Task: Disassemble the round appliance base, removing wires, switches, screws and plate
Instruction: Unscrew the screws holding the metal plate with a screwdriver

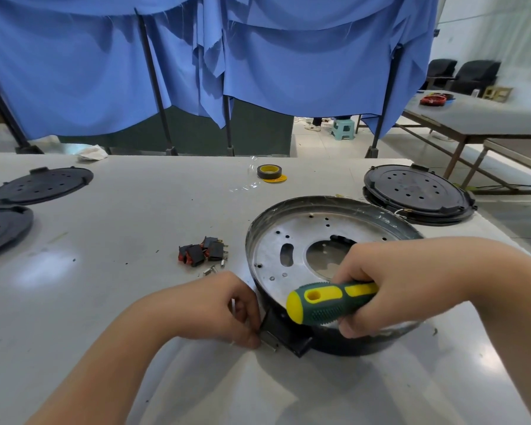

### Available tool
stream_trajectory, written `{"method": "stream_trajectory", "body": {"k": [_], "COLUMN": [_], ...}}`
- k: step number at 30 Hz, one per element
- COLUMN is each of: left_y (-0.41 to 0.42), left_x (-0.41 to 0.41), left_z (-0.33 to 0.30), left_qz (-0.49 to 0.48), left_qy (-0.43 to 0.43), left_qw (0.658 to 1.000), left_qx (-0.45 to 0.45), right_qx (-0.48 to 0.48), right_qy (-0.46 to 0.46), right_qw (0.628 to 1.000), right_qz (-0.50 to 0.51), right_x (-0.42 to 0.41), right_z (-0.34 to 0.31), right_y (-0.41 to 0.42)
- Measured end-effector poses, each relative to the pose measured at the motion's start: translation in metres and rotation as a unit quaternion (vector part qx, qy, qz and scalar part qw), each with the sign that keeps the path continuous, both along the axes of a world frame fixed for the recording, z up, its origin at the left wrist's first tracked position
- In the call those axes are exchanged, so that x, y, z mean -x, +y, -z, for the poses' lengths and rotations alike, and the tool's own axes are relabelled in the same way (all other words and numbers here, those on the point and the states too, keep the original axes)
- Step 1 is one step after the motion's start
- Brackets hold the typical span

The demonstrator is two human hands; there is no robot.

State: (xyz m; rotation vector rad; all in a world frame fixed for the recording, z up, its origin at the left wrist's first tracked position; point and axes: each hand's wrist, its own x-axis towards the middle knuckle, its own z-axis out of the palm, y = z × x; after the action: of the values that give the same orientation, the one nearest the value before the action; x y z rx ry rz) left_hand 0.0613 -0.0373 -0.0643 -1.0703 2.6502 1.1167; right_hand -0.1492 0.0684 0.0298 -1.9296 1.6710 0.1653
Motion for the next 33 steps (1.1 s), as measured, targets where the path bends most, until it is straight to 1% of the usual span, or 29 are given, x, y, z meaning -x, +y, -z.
{"method": "stream_trajectory", "body": {"k": [4, 6, 9, 12, 16, 20, 23, 25, 27, 29, 31, 33], "left_y": [-0.004, -0.008, -0.019, -0.028, -0.033, -0.034, -0.036, -0.036, -0.036, -0.034, -0.031, -0.025], "left_x": [-0.007, -0.017, -0.034, -0.038, -0.030, -0.022, -0.021, -0.022, -0.022, -0.020, -0.016, -0.010], "left_z": [-0.002, -0.009, -0.016, -0.012, 0.000, 0.013, 0.016, 0.016, 0.013, 0.009, 0.003, -0.004], "left_qz": [0.000, -0.021, -0.105, -0.213, -0.290, -0.295, -0.288, -0.295, -0.312, -0.334, -0.348, -0.346], "left_qy": [-0.014, -0.026, -0.022, -0.012, -0.005, -0.046, -0.043, -0.038, -0.007, 0.059, 0.133, 0.183], "left_qw": [1.000, 0.999, 0.992, 0.967, 0.942, 0.934, 0.937, 0.933, 0.924, 0.913, 0.909, 0.914], "left_qx": [0.023, 0.033, 0.073, 0.139, 0.166, 0.195, 0.192, 0.203, 0.224, 0.228, 0.188, 0.103], "right_qx": [-0.002, -0.004, -0.004, -0.006, 0.003, 0.016, 0.017, 0.020, 0.026, 0.044, 0.067, 0.092], "right_qy": [0.000, -0.004, -0.009, -0.013, -0.012, -0.007, -0.012, -0.017, -0.028, -0.036, -0.050, -0.072], "right_qw": [1.000, 1.000, 1.000, 1.000, 1.000, 1.000, 1.000, 0.999, 0.999, 0.998, 0.996, 0.993], "right_qz": [0.000, 0.000, -0.001, 0.000, -0.006, -0.016, -0.021, -0.020, -0.020, -0.027, -0.035, -0.037], "right_x": [0.000, 0.000, 0.000, 0.000, -0.002, -0.004, -0.004, -0.005, -0.007, -0.010, -0.015, -0.022], "right_z": [0.000, 0.000, 0.000, 0.000, 0.001, 0.004, 0.005, 0.005, 0.007, 0.009, 0.013, 0.018], "right_y": [0.000, 0.000, 0.000, 0.000, 0.000, -0.001, -0.002, -0.002, -0.003, -0.004, -0.005, -0.007]}}
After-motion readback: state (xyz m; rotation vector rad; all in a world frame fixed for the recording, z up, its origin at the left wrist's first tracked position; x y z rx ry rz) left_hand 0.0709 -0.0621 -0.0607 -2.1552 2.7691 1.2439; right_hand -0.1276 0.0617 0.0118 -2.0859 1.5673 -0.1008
